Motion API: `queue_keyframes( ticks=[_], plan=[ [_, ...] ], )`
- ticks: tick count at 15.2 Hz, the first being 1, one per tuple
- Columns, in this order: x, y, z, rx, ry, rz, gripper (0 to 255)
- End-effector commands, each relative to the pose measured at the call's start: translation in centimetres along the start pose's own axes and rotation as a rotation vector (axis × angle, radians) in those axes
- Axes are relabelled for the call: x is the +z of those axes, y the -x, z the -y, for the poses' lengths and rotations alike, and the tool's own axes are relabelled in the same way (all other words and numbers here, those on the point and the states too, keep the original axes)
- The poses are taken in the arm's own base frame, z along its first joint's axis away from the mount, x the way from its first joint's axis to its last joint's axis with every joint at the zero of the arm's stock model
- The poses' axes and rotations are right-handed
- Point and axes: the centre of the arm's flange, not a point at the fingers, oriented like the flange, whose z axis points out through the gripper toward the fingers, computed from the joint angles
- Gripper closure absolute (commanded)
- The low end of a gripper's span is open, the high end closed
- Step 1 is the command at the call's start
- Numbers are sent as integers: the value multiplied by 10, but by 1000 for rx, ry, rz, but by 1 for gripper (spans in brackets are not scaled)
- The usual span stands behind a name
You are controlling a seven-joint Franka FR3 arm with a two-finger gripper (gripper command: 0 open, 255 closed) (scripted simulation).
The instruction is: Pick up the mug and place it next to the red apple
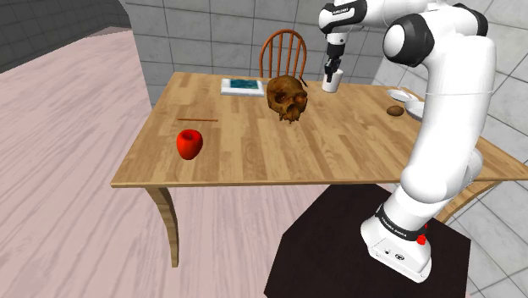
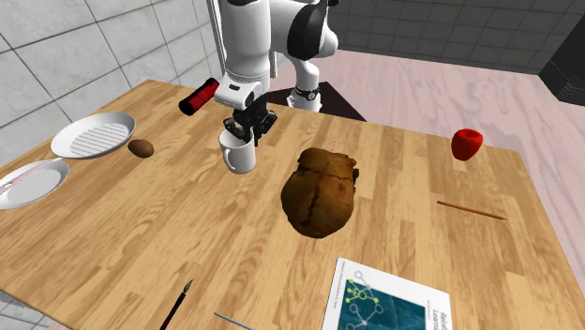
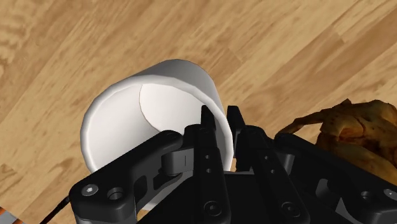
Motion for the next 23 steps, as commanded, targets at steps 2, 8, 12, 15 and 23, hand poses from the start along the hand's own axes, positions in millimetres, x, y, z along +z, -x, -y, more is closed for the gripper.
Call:
queue_keyframes(
  ticks=[2,8,12,15,23],
  plan=[
    [-16,1,-1,0,0,0,255],
    [-48,4,-3,0,0,0,255],
    [-57,-2,22,0,0,0,255],
    [-60,-13,60,0,0,0,255],
    [-69,-41,162,0,0,0,255]
  ],
)
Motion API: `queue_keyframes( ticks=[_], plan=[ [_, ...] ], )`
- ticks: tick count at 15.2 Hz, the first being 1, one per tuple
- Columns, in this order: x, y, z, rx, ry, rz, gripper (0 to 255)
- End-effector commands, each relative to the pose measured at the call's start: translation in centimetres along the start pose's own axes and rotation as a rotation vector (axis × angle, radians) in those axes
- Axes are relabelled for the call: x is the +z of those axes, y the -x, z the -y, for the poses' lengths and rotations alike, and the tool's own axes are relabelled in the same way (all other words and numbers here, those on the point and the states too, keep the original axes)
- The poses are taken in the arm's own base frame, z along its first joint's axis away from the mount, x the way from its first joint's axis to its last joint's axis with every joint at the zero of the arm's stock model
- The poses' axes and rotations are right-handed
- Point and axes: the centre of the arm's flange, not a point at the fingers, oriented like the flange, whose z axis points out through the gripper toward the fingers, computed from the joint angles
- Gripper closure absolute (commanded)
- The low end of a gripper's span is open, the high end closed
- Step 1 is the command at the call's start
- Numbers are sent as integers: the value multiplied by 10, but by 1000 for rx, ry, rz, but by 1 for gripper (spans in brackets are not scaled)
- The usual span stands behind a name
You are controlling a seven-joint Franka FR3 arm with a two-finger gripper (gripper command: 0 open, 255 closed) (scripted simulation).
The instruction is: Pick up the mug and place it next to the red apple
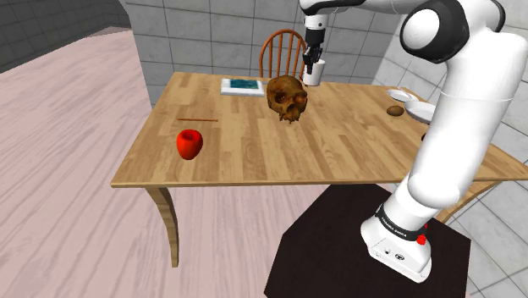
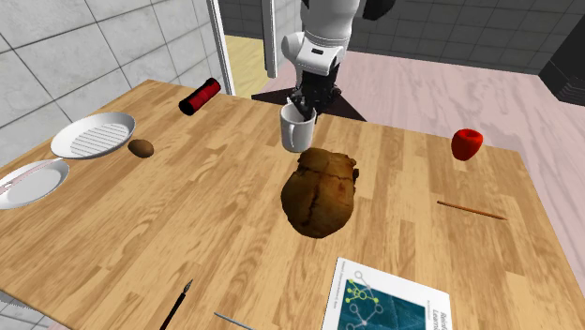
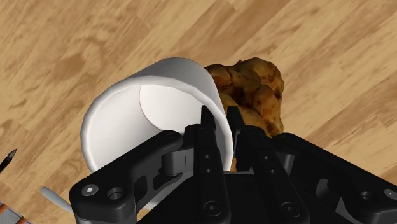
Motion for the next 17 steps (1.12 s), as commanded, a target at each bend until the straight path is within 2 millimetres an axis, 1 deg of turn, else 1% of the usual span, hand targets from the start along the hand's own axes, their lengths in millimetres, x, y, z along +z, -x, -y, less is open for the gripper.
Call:
queue_keyframes(
  ticks=[1,17],
  plan=[
    [1,-7,26,1,1,0,255],
    [-17,-64,228,1,1,0,255]
  ],
)
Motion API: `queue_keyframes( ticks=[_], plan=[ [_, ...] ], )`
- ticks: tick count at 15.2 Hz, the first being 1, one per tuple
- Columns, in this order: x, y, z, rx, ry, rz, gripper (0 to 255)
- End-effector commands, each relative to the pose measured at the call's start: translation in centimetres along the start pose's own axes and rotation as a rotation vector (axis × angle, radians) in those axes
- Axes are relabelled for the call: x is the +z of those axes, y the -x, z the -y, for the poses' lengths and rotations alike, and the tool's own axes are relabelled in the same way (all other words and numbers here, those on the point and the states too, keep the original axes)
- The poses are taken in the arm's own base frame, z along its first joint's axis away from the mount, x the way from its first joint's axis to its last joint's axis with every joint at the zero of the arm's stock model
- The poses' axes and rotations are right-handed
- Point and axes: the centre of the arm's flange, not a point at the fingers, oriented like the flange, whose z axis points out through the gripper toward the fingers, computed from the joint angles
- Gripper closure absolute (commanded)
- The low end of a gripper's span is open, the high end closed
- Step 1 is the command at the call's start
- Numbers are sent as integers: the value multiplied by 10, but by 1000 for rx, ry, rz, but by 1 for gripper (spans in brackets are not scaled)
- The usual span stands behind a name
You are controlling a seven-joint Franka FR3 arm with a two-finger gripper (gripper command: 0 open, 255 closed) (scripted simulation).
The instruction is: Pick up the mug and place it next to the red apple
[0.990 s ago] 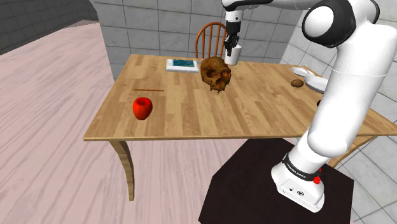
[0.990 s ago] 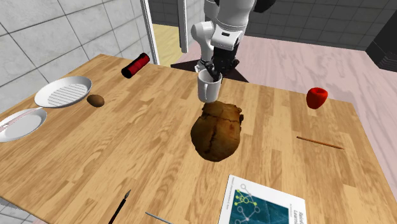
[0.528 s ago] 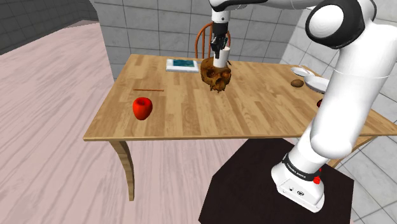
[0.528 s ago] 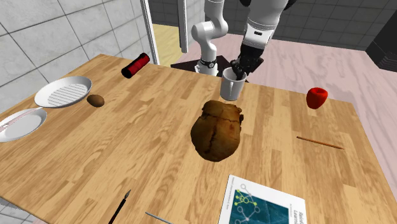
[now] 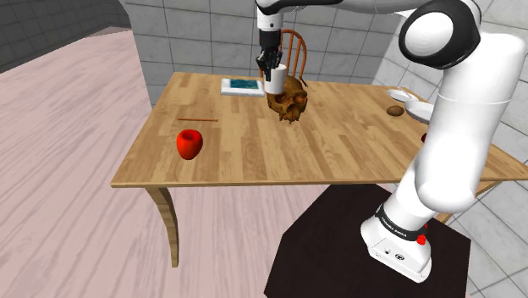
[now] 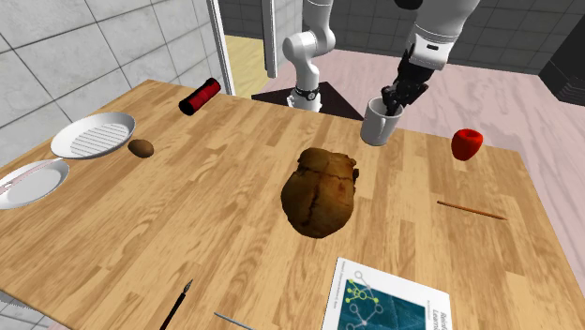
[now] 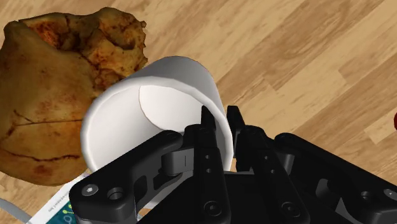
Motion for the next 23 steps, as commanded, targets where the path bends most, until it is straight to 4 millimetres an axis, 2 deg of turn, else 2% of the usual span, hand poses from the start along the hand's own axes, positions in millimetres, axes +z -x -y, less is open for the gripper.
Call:
queue_keyframes(
  ticks=[1,15,23],
  plan=[
    [-3,-6,25,1,0,0,255],
    [-19,-56,203,1,0,0,255],
    [23,-60,206,1,0,0,255]
  ],
)
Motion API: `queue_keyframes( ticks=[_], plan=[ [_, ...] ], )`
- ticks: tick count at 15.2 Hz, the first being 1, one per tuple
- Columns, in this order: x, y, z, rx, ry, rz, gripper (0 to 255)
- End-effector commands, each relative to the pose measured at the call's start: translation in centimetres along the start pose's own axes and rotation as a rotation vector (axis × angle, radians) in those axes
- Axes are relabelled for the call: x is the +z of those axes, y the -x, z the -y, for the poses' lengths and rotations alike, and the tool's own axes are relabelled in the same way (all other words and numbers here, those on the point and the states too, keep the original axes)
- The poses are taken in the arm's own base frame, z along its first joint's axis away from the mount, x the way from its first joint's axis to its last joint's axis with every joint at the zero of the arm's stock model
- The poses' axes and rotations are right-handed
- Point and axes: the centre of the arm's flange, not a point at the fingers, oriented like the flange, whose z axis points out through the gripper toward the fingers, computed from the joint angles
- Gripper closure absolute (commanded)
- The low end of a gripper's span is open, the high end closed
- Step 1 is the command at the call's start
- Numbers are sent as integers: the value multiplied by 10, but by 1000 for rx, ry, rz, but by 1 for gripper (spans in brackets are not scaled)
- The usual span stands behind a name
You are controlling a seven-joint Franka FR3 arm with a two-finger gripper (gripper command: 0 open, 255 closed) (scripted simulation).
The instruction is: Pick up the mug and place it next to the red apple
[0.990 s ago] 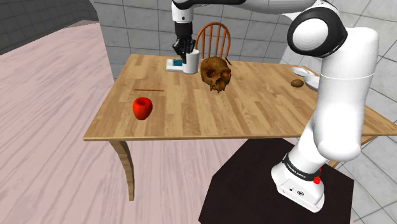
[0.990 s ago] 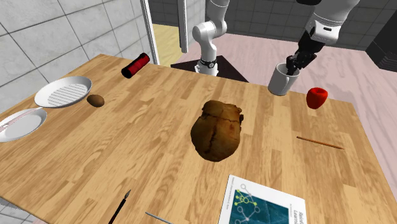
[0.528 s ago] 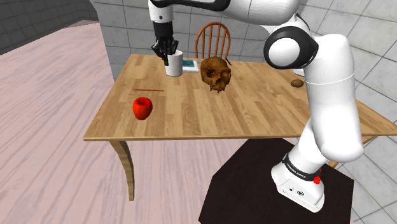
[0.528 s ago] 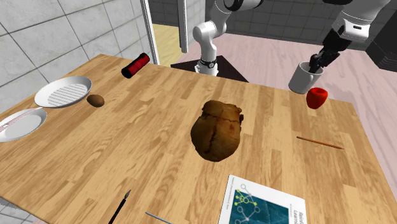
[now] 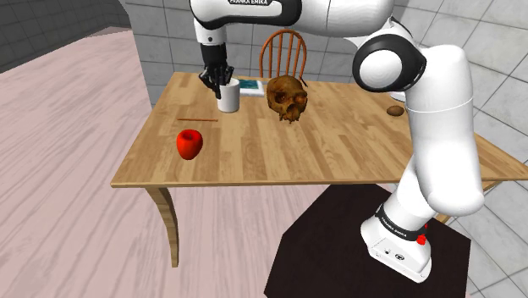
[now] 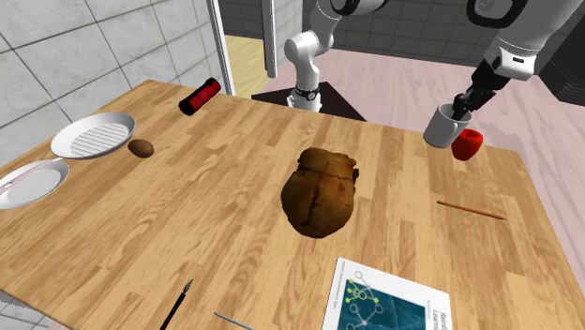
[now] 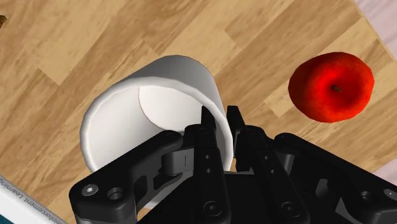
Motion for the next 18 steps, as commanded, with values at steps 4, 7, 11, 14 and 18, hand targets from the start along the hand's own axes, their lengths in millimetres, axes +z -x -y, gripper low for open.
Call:
queue_keyframes(
  ticks=[4,7,11,14,18],
  plan=[
    [25,-2,3,0,0,-1,255],
    [41,-4,4,0,0,-1,255],
    [62,-6,5,0,0,-1,255],
    [78,-8,6,0,0,-1,255],
    [99,-10,7,0,0,-1,255]
  ],
)
